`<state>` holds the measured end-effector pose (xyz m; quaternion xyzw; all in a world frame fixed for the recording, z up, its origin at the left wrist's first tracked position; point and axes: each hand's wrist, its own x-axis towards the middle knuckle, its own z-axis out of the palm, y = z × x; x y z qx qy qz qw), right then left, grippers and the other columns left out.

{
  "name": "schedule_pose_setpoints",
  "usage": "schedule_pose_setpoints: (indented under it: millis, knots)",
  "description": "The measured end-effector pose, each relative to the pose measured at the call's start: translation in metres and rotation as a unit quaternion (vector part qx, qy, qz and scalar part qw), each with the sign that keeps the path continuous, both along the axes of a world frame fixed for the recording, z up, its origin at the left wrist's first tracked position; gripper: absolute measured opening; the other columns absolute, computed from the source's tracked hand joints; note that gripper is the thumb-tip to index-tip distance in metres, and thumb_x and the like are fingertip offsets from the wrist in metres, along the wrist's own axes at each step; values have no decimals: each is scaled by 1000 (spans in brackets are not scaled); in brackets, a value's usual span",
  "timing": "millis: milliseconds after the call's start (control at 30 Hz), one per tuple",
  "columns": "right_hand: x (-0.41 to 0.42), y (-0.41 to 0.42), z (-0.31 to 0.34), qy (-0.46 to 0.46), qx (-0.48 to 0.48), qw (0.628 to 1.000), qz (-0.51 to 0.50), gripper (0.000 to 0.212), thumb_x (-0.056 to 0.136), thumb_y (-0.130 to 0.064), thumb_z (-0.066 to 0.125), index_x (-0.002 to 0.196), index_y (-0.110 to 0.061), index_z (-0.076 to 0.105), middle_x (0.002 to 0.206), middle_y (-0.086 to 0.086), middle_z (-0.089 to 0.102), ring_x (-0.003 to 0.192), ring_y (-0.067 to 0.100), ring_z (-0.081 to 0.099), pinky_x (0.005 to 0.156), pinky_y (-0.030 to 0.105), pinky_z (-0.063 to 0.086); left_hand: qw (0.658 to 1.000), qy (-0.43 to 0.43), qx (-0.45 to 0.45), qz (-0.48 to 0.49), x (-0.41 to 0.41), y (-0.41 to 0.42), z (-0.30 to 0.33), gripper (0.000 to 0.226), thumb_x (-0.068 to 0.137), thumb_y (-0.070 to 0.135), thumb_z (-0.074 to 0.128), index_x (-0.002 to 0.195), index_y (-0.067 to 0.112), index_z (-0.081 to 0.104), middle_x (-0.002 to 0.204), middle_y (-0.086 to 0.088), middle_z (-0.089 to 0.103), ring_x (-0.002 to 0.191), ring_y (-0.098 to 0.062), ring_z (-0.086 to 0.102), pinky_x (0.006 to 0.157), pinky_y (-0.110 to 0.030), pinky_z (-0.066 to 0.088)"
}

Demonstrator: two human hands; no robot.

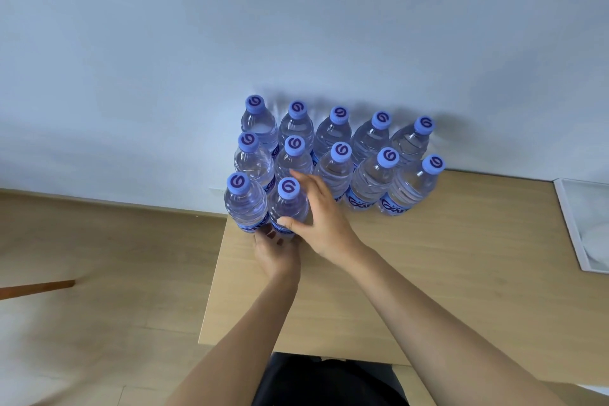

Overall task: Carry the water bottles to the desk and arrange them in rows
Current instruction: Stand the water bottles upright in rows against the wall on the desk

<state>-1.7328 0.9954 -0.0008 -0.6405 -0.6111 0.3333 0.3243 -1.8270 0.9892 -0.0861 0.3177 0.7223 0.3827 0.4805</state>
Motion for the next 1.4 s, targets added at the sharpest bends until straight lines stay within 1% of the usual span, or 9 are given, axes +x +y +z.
schedule_pose_setpoints:
  millis: [133, 267, 500, 700, 800, 900, 1067, 1300, 1400]
  knots:
    - [7, -11, 3, 2, 0, 999, -41, 80, 83, -30, 79, 149, -16, 36, 143, -2, 47, 134, 9, 41, 105, 18, 32, 1000, -20, -22, 2, -1, -10, 5, 53, 73, 8, 82, 112, 18, 48, 110, 1, 54, 94, -13, 55, 79, -28, 45]
    - [24, -28, 4, 16, 22, 995, -93, 68, 84, -27, 79, 142, -12, 47, 137, 0, 53, 128, 12, 49, 106, 23, 39, 997, -25, -66, -42, 1, -35, 4, 38, 79, 14, 79, 102, 21, 50, 98, 3, 57, 82, -1, 54, 74, -25, 40]
    - [65, -61, -8, 75, 55, 955, -281, 39, 85, -20, 78, 118, -16, 57, 108, -16, 57, 106, -1, 55, 99, 34, 48, 979, -50, -23, -196, 39, -47, 21, 36, 85, 14, 74, 115, 15, 54, 115, 3, 57, 110, -13, 53, 90, -25, 41]
    - [111, -67, -9, 39, 86, 926, -364, 56, 80, -15, 82, 125, -4, 50, 120, -3, 39, 115, 18, 48, 99, 47, 47, 947, -10, 50, -318, 79, -37, 42, 47, 86, 21, 73, 128, 15, 52, 128, 6, 52, 118, -11, 48, 101, -27, 40]
    - [132, -60, -10, 31, 73, 929, -360, 73, 77, -17, 84, 135, -2, 42, 128, -1, 34, 126, 31, 43, 103, 51, 43, 937, 11, 71, -343, 95, -32, 48, 48, 86, 20, 73, 129, 15, 52, 131, 5, 52, 125, -13, 46, 108, -32, 38]
    - [150, -52, -11, 50, 47, 942, -328, 82, 77, -22, 85, 142, -7, 38, 137, 3, 38, 132, 27, 39, 109, 46, 39, 932, 34, 78, -353, 106, -27, 51, 49, 86, 20, 73, 130, 12, 52, 132, 2, 55, 127, -15, 47, 109, -36, 39]
    - [171, -36, -11, 109, 33, 964, -240, 60, 74, -17, 86, 123, -24, 52, 120, -9, 58, 116, 13, 58, 97, 29, 46, 935, 47, 66, -346, 117, -22, 52, 48, 87, 18, 72, 130, 13, 53, 130, 4, 56, 126, -14, 48, 108, -35, 40]
    - [180, -31, -14, 143, 19, 965, -220, 48, 72, -16, 88, 107, -33, 59, 108, -5, 70, 99, 7, 68, 86, 25, 53, 933, 56, 59, -350, 118, -22, 50, 51, 85, 16, 74, 130, 11, 53, 126, 4, 57, 122, -14, 51, 101, -29, 42]
    - [184, -33, -10, 154, 1, 966, -208, 43, 71, -17, 89, 107, -23, 65, 101, -8, 74, 92, 6, 70, 82, 26, 54, 930, 50, 50, -359, 116, -22, 50, 57, 82, 16, 77, 133, 12, 52, 130, 2, 58, 123, -14, 51, 98, -25, 40]
